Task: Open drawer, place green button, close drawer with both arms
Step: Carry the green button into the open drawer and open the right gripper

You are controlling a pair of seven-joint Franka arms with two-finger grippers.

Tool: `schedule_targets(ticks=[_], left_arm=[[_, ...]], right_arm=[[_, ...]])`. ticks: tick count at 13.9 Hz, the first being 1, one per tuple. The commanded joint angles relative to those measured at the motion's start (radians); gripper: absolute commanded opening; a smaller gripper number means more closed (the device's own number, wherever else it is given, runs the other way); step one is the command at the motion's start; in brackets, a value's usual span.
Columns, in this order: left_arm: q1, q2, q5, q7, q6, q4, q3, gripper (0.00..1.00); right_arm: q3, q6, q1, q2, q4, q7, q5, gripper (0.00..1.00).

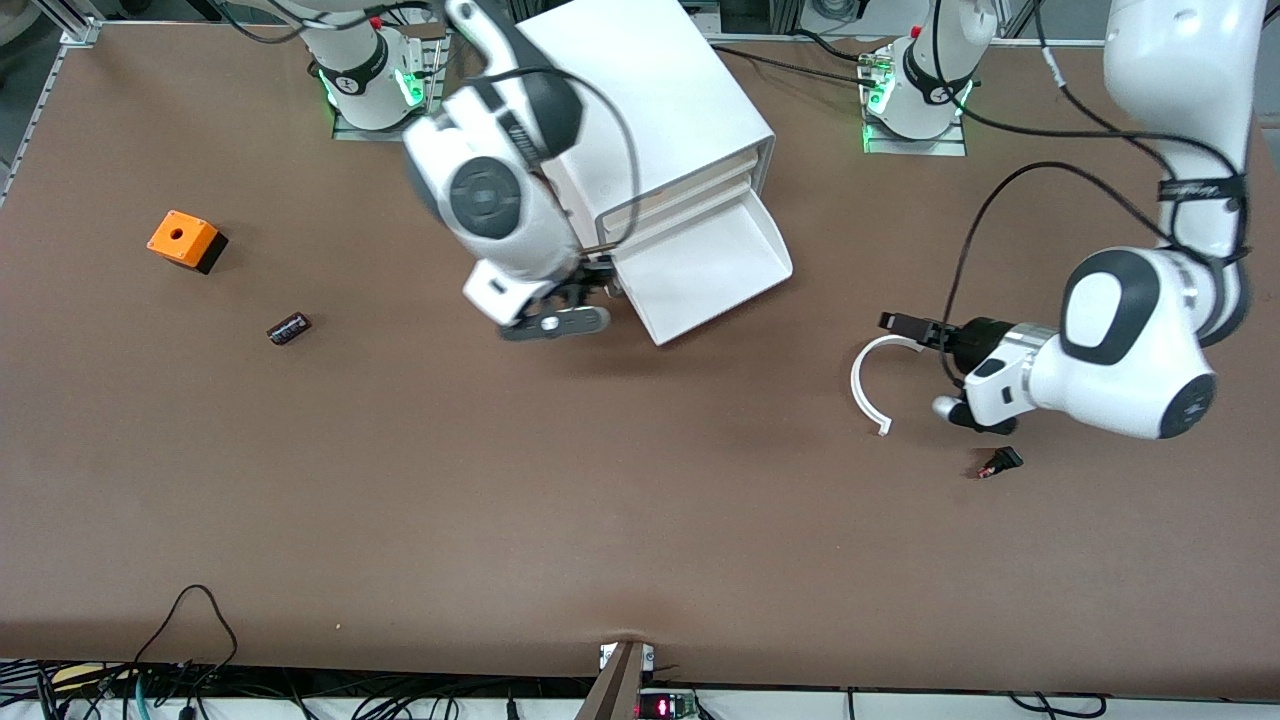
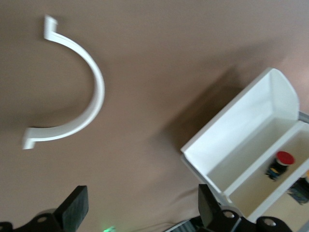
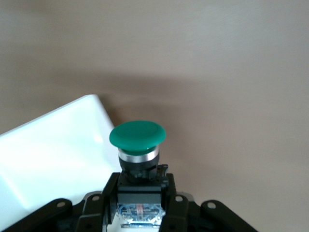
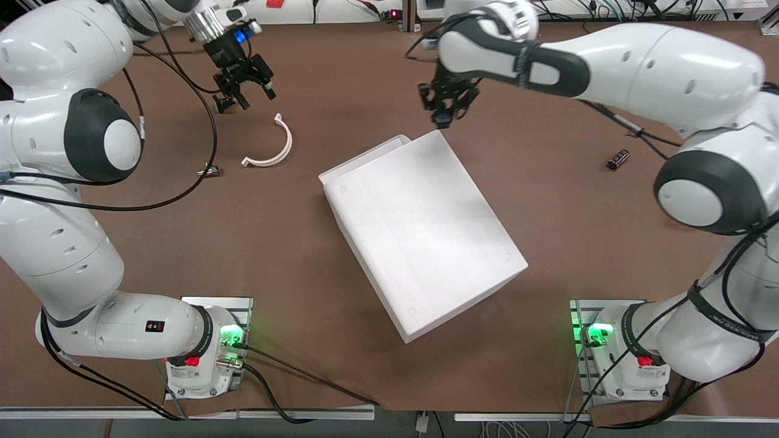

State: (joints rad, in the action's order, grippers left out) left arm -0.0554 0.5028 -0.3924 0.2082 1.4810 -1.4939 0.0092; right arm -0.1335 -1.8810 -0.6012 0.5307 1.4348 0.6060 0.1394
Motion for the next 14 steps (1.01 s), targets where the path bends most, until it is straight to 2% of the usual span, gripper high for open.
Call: schedule_targets(ticks=[1, 3, 5, 7, 9, 11, 13, 14], left_arm=[[-0.001, -0.058, 0.113, -0.006, -0.019, 0.032, -0.005, 1.0], [0.003, -0.11, 0.177, -0.006, -0.024, 0.035, -0.005, 1.0], [0.002, -0.144, 0.249, -0.029, -0.021, 0.061, -0.009, 1.0], [-0.001, -0.139, 0.257, -0.062, -0.019, 0.093, -0.006, 1.0], [0.0, -0.138, 0.34, -0.06, -0.021, 0.096, -0.014, 1.0], [0.003, -0.136, 0.351, -0.059, -0.025, 0.09, -0.014, 1.0], [-0.01, -0.127, 0.36, -0.098, -0.019, 0.086, -0.011, 0.95], [-0.012, -0.124, 0.36, -0.124, -0.021, 0.095, -0.017, 0.99]], right_arm=[[0.011, 0.011, -0.096, 0.112, -0.173, 0.125, 0.003, 0.0], [0.014, -0.018, -0.158, 0.153, -0.22, 0.193, -0.001, 0.0], [0.017, -0.053, -0.199, 0.187, -0.22, 0.216, -0.029, 0.0], [0.017, -0.058, -0.222, 0.219, -0.221, 0.236, -0.07, 0.0], [0.017, -0.073, -0.235, 0.239, -0.22, 0.245, -0.078, 0.0], [0.017, -0.079, -0.236, 0.253, -0.22, 0.258, -0.081, 0.0], [0.017, -0.079, -0.238, 0.267, -0.215, 0.282, -0.08, 0.0], [0.017, -0.081, -0.238, 0.273, -0.212, 0.293, -0.08, 0.0]])
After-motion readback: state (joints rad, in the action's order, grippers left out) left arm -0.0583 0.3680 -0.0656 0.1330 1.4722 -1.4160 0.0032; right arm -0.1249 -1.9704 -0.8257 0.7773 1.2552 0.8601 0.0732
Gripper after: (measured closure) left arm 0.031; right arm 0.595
